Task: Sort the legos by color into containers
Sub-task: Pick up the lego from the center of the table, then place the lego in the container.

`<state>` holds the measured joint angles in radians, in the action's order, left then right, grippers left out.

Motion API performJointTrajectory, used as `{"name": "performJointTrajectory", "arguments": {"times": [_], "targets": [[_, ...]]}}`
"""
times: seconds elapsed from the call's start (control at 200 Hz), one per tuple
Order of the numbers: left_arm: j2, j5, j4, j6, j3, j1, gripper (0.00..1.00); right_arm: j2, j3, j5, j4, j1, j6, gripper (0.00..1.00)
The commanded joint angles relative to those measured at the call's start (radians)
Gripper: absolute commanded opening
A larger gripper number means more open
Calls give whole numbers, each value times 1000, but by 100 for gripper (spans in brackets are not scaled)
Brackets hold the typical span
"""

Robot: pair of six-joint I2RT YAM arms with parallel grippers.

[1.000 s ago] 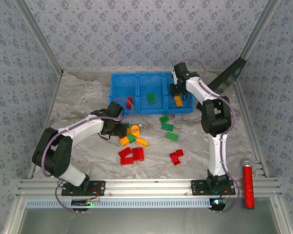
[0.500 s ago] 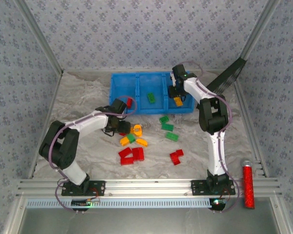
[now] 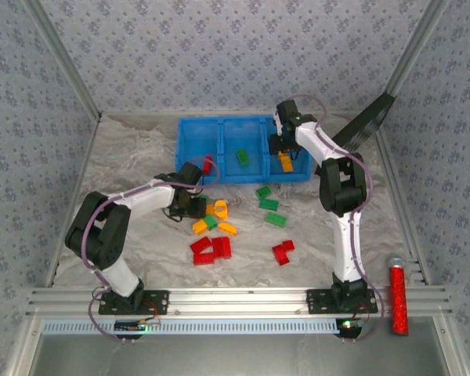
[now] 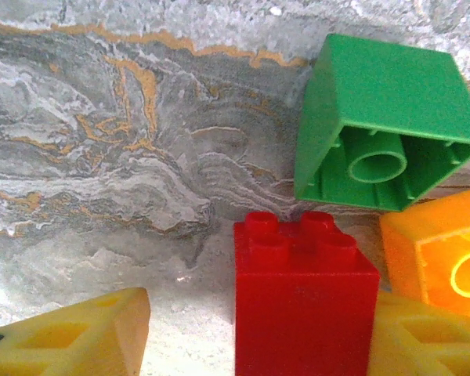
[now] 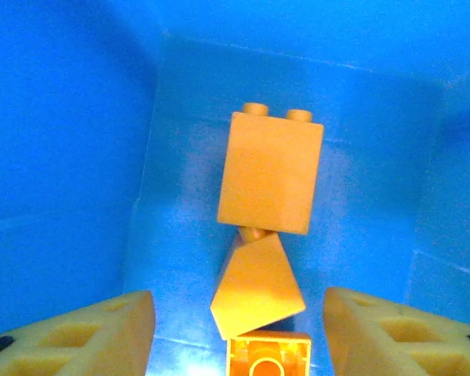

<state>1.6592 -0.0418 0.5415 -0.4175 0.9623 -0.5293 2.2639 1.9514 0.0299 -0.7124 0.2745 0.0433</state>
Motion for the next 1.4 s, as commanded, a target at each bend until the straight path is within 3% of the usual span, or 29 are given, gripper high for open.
{"name": "performJointTrajectory", "arguments": {"times": [0.0,0.135,0.365,0.65,0.795,1.149,1.394], "targets": [[32,14,-19,1,-8,8,61,-78,39,-1,-43,2,-2,63],[51,26,-38,7,2,8,45,-109,38,4,-57,3,-3,64],[54,17,-5,25,23,13,31,-224,-61,-5,-73,0,10,65],[-77,-78,159,95,231,25,27,-499,-417,-35,-75,9,109,70],[-76,-94,163,138,363,50,25,-652,-640,-77,-55,41,185,71],[153,-114,144,204,656,72,24,-933,-971,-174,-130,91,303,69],[323,-110,144,201,782,84,24,-1021,-1118,-199,-79,160,411,68]]}}
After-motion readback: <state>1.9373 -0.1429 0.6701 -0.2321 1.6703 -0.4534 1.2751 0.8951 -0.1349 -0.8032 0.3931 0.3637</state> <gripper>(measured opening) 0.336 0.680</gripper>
